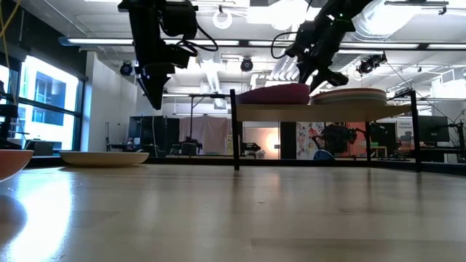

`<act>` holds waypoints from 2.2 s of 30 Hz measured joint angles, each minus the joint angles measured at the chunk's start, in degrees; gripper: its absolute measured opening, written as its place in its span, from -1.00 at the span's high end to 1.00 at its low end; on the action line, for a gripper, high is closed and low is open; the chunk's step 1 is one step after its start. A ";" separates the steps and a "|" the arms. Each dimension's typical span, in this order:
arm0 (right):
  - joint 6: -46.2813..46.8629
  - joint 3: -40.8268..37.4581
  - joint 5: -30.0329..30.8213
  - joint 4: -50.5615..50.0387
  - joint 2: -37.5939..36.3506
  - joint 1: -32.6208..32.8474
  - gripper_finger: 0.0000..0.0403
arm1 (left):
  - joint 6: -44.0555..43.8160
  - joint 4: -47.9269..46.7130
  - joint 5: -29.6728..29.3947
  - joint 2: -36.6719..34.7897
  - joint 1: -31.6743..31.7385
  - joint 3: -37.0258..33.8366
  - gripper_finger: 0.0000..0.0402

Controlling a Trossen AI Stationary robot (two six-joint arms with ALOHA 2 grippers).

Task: Place and stack plates onto a shelf
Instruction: Stack the pink plate on top of the purple stacked plates on the shelf, then stack the dark orange plate on top of the pink stacked plates on the shelf

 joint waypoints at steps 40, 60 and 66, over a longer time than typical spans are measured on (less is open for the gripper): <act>-1.11 10.84 -6.92 -7.67 -0.17 26.81 0.54 | -9.10 -21.02 16.48 0.00 -9.89 0.00 0.40; 21.30 10.80 10.06 -6.20 -0.13 55.54 0.54 | -18.20 -19.55 13.56 -0.01 -44.57 0.00 0.40; 28.74 10.78 16.27 -4.62 -0.13 62.66 0.54 | -18.60 -13.65 10.37 0.00 -53.94 0.00 0.40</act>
